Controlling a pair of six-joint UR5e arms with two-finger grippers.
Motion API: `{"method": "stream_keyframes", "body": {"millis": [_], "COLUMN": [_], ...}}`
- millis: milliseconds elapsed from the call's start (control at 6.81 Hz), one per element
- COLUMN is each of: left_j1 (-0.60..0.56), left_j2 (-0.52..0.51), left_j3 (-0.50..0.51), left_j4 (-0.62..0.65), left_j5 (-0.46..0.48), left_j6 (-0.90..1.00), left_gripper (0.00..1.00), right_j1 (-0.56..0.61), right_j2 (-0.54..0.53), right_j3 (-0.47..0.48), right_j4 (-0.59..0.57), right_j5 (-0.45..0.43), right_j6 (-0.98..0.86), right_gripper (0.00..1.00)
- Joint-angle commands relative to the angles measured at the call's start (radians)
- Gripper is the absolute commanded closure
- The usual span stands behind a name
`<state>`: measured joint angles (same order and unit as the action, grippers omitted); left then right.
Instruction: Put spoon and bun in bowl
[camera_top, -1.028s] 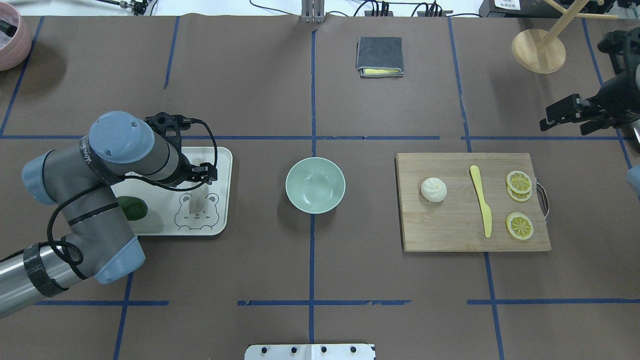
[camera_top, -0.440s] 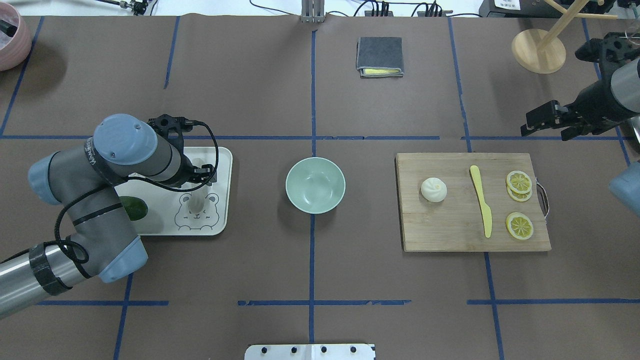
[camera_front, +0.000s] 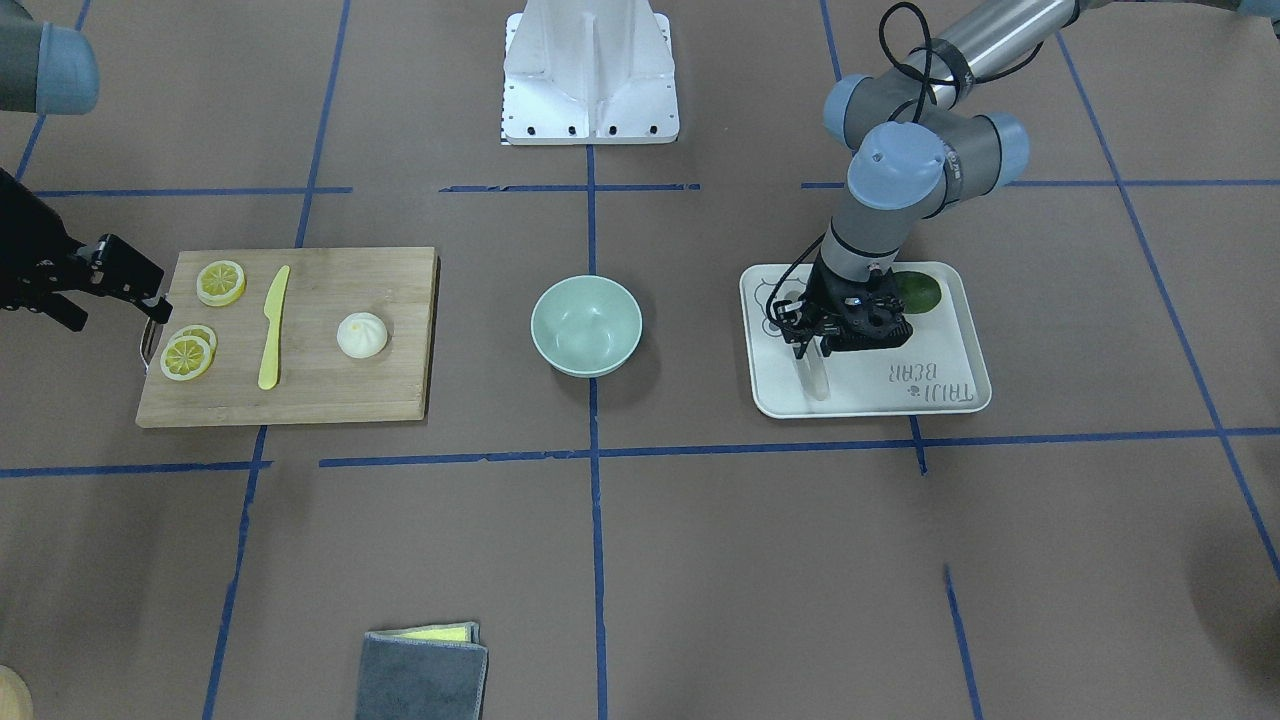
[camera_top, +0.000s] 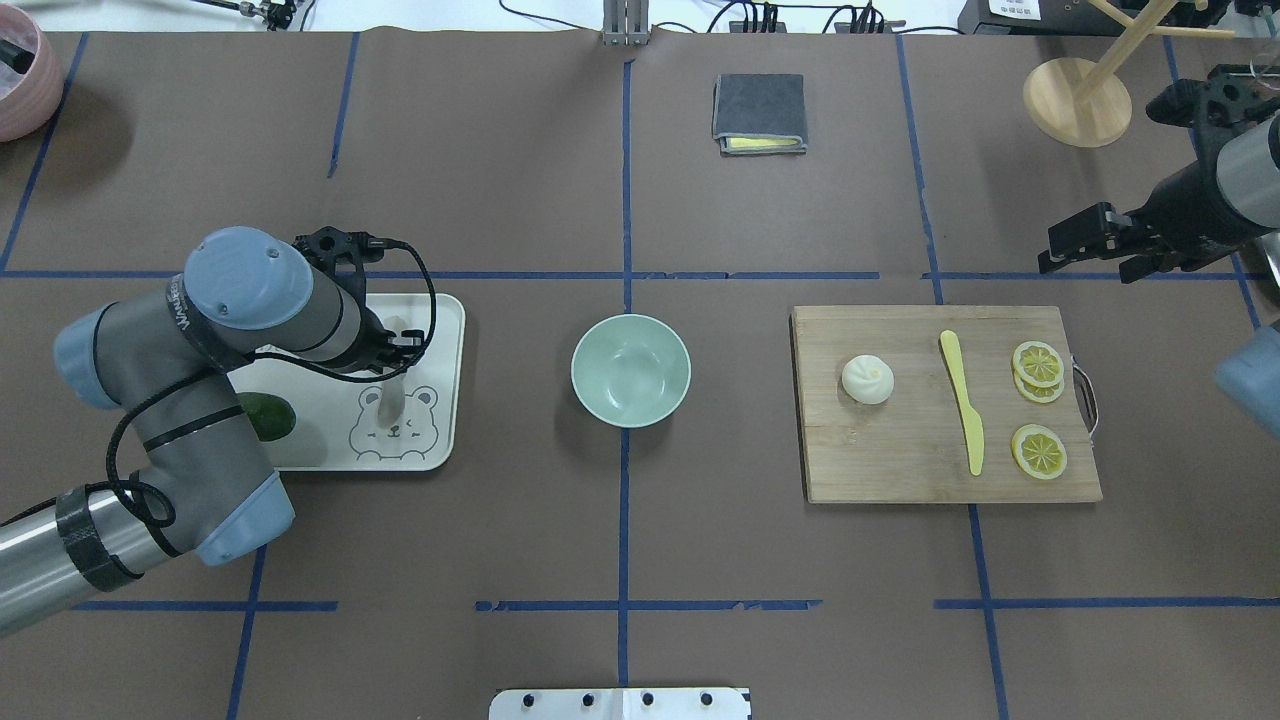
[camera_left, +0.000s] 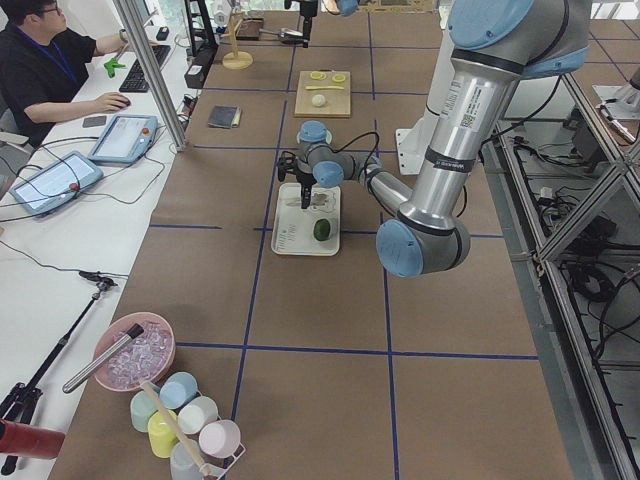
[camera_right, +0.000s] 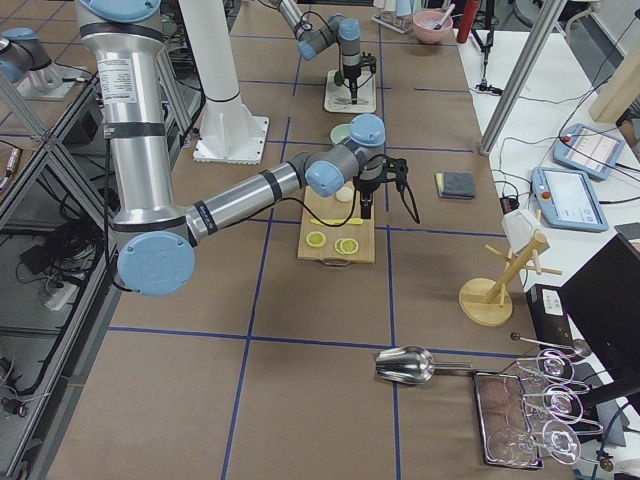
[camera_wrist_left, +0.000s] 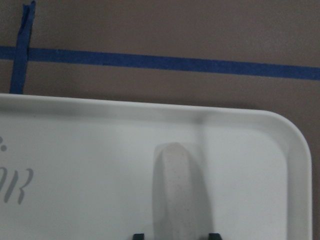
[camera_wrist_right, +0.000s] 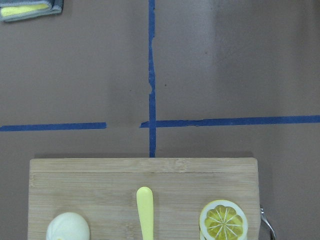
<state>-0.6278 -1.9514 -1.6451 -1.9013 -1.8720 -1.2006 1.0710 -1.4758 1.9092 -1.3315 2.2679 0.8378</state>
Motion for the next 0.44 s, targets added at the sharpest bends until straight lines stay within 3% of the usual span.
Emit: {"method": "stream_keyframes", "body": {"millis": [0,294], "left_j1": [-0.007,-0.058], "left_j2": [0.002,0.011], "left_j3": [-0.005,-0.094], "left_j4": [0.004,0.08], "left_j5": [-0.001,-0.003], "left_j6": [-0.002,0.01], "left_gripper": [1.0,1.0], "right_j1": [-0.051,-0.168], "right_j2": [0.003,0.067], "right_j3": [0.005,0.011], "right_j4": [0.002,0.0], "right_j5": [-0.045,-0.144], "right_j6": [0.041,0.184], "right_gripper": [0.0,0.0]}}
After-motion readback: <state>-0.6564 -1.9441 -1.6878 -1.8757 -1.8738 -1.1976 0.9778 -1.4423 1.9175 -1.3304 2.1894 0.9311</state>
